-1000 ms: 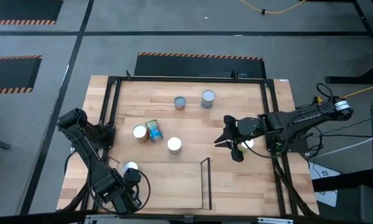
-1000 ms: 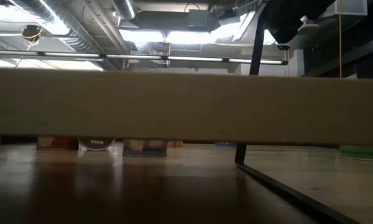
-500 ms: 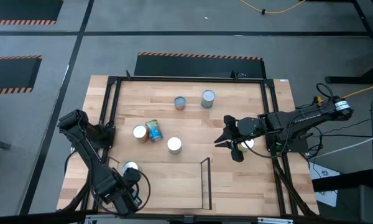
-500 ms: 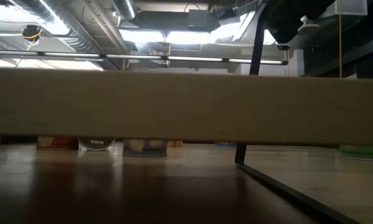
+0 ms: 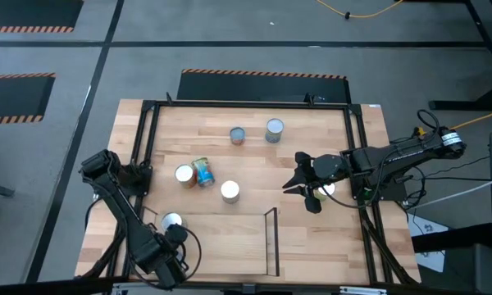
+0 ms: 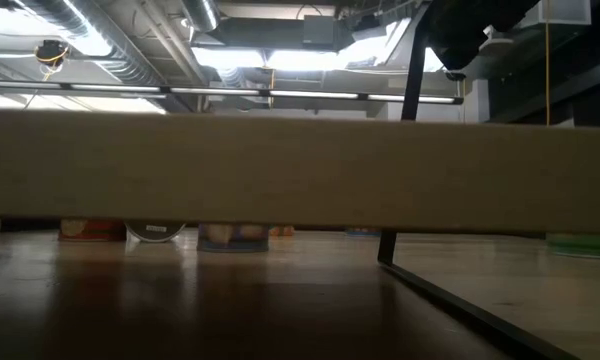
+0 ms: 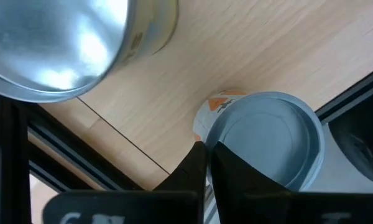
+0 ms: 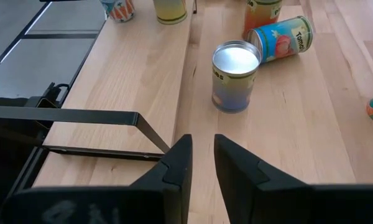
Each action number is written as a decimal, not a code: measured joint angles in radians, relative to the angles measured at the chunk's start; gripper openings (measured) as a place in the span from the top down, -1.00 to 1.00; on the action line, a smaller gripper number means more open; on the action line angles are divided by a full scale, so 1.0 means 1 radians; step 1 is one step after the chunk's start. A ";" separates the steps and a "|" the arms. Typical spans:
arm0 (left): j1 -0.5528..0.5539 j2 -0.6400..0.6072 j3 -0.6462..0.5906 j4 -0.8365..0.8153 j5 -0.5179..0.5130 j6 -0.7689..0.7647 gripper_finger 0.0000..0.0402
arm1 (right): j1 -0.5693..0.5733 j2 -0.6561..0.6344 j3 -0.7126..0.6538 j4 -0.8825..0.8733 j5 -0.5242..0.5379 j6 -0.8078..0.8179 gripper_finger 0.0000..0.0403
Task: Pick and place cans onto a shelf
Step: Put the small canned carrot on the shelf, then put the canned pineapple on the shelf
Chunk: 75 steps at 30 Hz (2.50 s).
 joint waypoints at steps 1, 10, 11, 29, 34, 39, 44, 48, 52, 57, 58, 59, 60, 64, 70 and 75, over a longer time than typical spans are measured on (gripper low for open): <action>0.000 0.000 0.000 -0.007 0.001 0.000 0.96 | 0.000 0.000 0.000 0.000 0.000 0.000 0.64; 0.000 0.000 0.000 -0.031 0.003 0.000 0.95 | 0.000 0.000 0.000 0.000 0.000 0.000 0.64; 0.000 0.000 0.000 -0.031 0.003 0.000 0.95 | 0.000 0.000 0.000 0.000 0.000 0.000 0.64; 0.000 0.000 0.000 -0.031 0.003 0.000 0.68 | 0.000 0.000 0.000 0.000 0.000 -0.001 0.64; 0.000 0.000 0.000 -0.030 0.003 0.000 0.65 | 0.000 0.000 0.000 0.000 0.000 -0.001 0.64; 0.000 -0.001 0.000 -0.029 0.002 0.000 0.67 | 0.000 0.000 0.000 0.000 0.000 -0.001 0.64; 0.000 -0.001 0.000 -0.001 0.000 0.000 0.66 | 0.000 0.000 0.000 0.000 0.000 -0.001 0.64; 0.000 -0.001 0.000 0.036 0.000 0.000 0.68 | 0.000 0.000 0.000 0.000 0.000 -0.001 0.64; 0.000 -0.001 0.000 0.074 -0.013 0.001 0.70 | 0.000 0.000 0.000 0.000 0.000 -0.001 0.64; 0.000 -0.001 0.000 0.118 -0.029 0.002 0.70 | 0.000 0.000 0.000 0.000 0.000 -0.001 0.64; 0.000 -0.001 0.000 0.125 -0.029 0.002 0.70 | 0.000 0.000 0.000 0.000 0.000 -0.001 0.64; 0.000 -0.001 0.000 0.133 -0.029 0.002 0.70 | 0.000 0.000 0.000 0.000 0.000 -0.001 0.64; 0.000 -0.001 0.000 0.139 -0.029 0.002 0.70 | 0.000 0.000 0.000 0.000 0.000 -0.001 0.64; 0.000 -0.001 0.000 0.150 -0.030 0.001 0.70 | 0.000 0.000 0.000 0.000 0.000 -0.001 0.64; 0.000 -0.001 0.000 0.202 -0.076 0.007 0.70 | 0.000 0.000 0.000 0.000 0.000 -0.001 0.64; 0.001 -0.001 0.000 0.223 -0.102 0.033 0.70 | 0.000 0.000 0.000 -0.001 0.000 0.000 0.64</action>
